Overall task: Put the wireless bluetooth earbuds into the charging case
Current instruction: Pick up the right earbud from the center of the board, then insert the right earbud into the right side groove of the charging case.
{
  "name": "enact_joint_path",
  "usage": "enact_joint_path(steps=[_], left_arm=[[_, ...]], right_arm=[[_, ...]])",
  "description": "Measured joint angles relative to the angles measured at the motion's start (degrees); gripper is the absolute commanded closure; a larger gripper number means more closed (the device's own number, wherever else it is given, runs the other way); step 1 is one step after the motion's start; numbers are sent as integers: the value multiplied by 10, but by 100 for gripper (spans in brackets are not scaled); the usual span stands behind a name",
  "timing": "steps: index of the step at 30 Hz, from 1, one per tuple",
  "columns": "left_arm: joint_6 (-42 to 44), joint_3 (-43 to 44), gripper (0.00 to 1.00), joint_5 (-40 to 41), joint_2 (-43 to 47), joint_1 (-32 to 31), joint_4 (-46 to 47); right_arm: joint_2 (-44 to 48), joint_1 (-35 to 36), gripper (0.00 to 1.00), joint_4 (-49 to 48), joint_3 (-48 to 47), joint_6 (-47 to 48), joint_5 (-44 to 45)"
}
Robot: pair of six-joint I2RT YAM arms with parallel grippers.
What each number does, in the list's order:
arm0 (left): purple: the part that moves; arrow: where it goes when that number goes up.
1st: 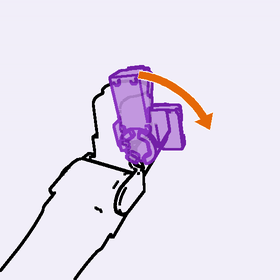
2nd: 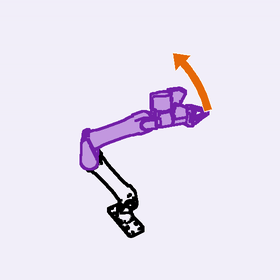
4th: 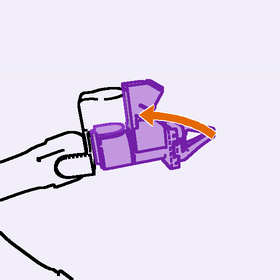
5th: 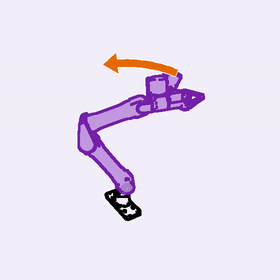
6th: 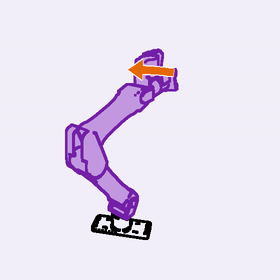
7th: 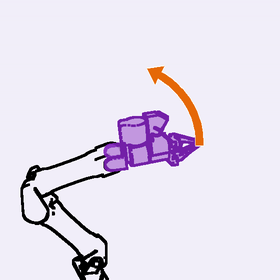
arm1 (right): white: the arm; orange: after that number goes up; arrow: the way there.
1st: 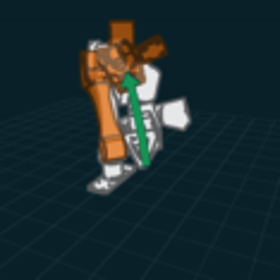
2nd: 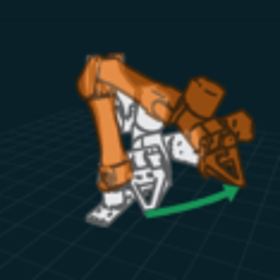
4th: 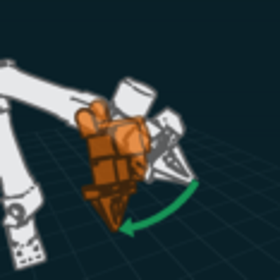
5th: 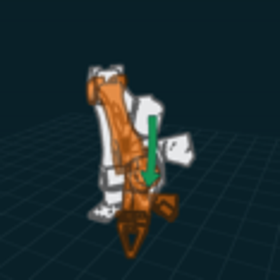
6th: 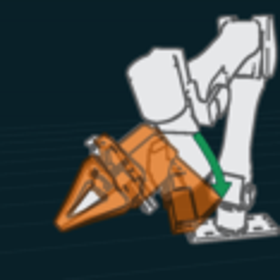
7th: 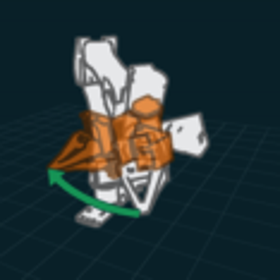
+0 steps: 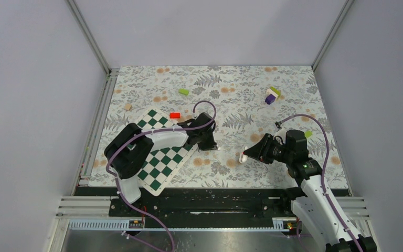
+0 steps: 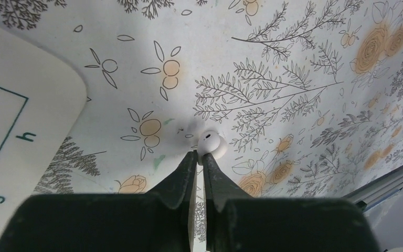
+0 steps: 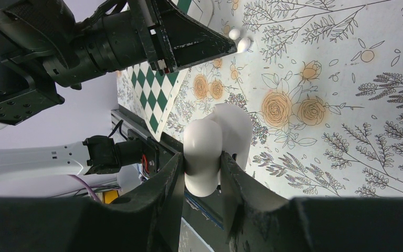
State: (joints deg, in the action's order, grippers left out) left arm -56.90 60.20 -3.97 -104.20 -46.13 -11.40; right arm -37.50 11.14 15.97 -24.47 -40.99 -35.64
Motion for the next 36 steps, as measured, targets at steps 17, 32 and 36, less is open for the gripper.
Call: enact_joint_path(steps=[17,32,36], left_arm=[[200,78,100,-153,73,22,-142],[258,109,100,-247,114,-26,-253],[254,116,100,-247,115,-34,-253]], right_arm=[[-59,0,100,-99,34,-2,-55],[-137,32,100,-202,29,0,-105],[-140,45,100,-214,28,-5,-104]])
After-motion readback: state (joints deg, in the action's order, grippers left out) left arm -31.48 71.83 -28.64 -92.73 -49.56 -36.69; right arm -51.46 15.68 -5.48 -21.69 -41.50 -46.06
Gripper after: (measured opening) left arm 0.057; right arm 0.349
